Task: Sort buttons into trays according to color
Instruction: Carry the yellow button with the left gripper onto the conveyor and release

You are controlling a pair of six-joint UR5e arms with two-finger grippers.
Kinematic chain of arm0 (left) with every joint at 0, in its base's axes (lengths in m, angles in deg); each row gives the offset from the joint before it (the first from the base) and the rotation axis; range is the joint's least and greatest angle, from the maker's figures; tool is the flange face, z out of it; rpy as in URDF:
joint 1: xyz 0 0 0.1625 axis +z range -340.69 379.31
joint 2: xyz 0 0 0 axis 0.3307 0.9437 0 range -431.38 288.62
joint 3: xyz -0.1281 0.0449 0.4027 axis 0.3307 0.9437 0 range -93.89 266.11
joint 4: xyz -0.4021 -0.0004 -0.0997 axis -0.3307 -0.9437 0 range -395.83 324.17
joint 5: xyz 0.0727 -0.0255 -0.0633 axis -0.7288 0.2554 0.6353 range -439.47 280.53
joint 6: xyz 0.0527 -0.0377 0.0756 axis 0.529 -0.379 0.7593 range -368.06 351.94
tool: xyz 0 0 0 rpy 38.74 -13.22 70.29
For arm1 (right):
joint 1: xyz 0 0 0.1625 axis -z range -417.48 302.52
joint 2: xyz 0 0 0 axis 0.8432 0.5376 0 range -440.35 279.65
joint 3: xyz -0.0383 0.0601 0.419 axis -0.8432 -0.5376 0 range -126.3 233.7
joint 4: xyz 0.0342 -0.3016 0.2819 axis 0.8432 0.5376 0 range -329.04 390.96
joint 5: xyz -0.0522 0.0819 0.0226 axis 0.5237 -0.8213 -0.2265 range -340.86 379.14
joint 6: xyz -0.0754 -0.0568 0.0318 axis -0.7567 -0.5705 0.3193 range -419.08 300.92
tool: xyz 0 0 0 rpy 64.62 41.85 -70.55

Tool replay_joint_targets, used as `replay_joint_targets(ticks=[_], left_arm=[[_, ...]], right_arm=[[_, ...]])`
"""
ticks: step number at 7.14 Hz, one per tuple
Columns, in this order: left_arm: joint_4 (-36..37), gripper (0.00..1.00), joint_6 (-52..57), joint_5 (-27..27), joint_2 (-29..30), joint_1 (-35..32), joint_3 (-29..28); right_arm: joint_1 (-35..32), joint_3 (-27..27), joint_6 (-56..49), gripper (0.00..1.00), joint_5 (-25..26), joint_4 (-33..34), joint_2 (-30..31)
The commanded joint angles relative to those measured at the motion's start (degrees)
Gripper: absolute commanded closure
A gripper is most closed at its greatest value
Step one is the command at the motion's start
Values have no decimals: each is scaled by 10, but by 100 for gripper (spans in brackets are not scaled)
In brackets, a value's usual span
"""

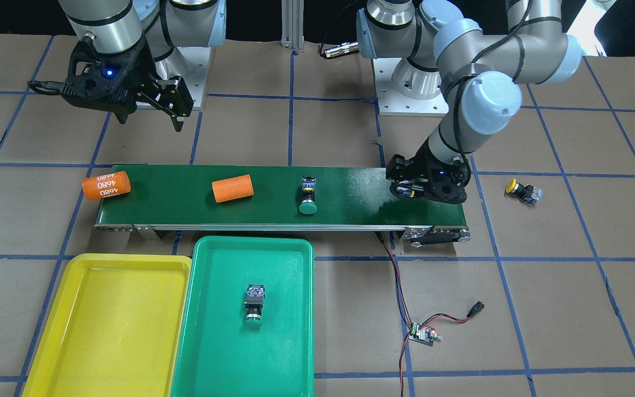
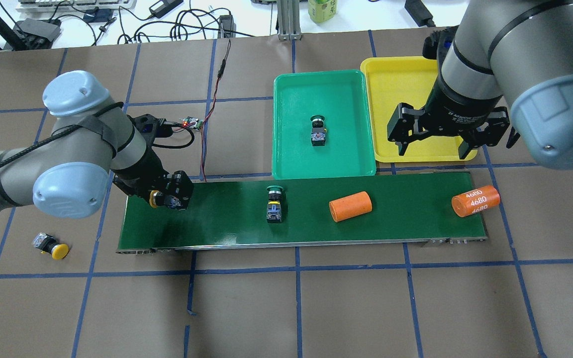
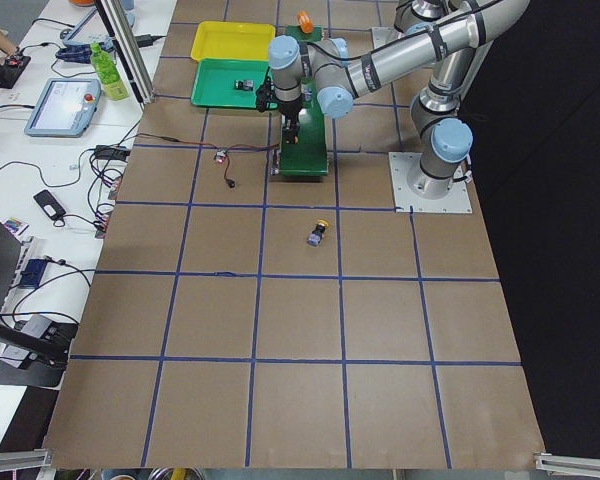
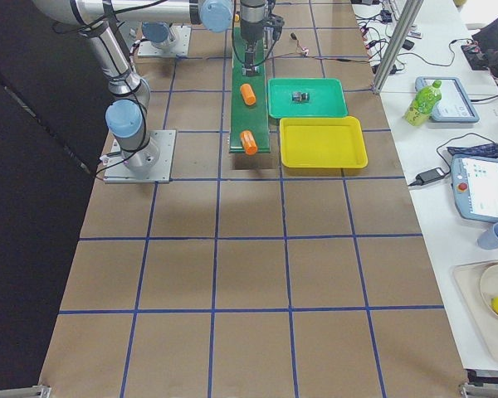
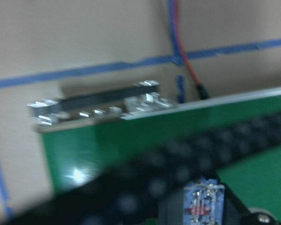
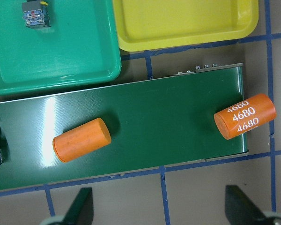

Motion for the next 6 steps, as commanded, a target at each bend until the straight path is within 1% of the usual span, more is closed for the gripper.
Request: replay_joint_targets(ticks=[1,2,3,4,5,6], left_arm=[[27,53,-26,0,13,-13,13],[37,1,-26,-2,13,-14,10],[39,0,-25,-3,11,-13,5],[33,0,-17,-9,-4,-9,-17],[2,0,-16,-12,-13,17,-39],[-24,0,1,-16,-11,86,-56]], right_arm=[[0,5,-2,0,0,1,0],[0,6,-5,0,-1,-1,1],[0,8,-4,0,-1,-1,0],[-2,12,-1,0,-8,-1,3],[-3,22,3,0,-10,1,6],[-4,27,-2,0,-4,1,5]])
